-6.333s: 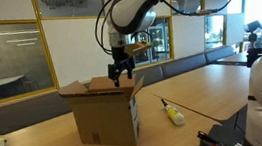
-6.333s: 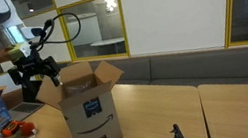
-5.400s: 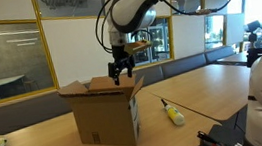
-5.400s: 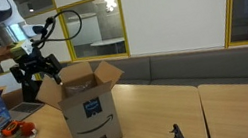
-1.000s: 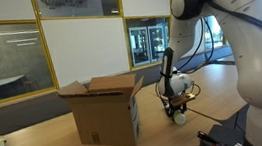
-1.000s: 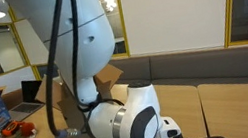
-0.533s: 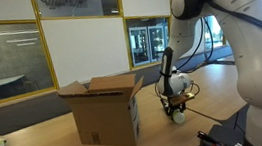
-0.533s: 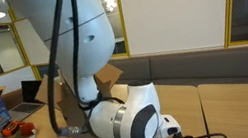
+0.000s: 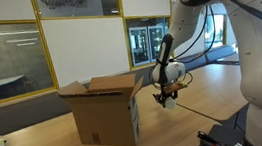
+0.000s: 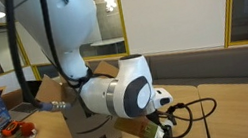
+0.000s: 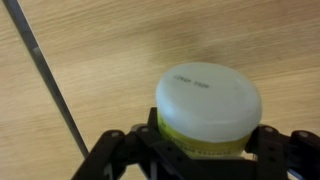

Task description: Pick up the bottle from the table and put it in the box

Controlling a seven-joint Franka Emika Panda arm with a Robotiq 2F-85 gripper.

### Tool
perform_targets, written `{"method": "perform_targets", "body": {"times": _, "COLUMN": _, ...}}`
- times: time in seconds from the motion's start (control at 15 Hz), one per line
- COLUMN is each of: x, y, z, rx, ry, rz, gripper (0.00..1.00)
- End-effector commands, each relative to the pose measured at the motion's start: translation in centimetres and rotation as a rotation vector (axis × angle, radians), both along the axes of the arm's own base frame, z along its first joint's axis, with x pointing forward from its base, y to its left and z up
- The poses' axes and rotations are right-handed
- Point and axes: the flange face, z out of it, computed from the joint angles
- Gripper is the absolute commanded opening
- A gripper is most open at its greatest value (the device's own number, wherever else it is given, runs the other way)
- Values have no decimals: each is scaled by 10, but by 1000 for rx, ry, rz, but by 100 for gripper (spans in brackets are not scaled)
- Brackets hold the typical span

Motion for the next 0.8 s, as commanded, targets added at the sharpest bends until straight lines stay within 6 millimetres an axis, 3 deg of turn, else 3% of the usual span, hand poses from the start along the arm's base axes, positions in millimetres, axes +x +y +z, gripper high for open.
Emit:
{"method": "perform_targets", "body": {"times": 0.0, "x": 7, "y": 9, "z": 70, "rx": -25, "ry": -77, "rz": 8, "gripper": 46}}
{"method": "perform_targets", "body": {"times": 0.4, "x": 23, "y": 25, "z": 173, "rx": -108, "ry": -192, "rz": 21, "gripper": 46}}
{"method": "perform_targets", "body": {"times": 0.73, "x": 44, "y": 64, "z": 256, "rx": -154, "ry": -287, "rz": 68, "gripper": 46}}
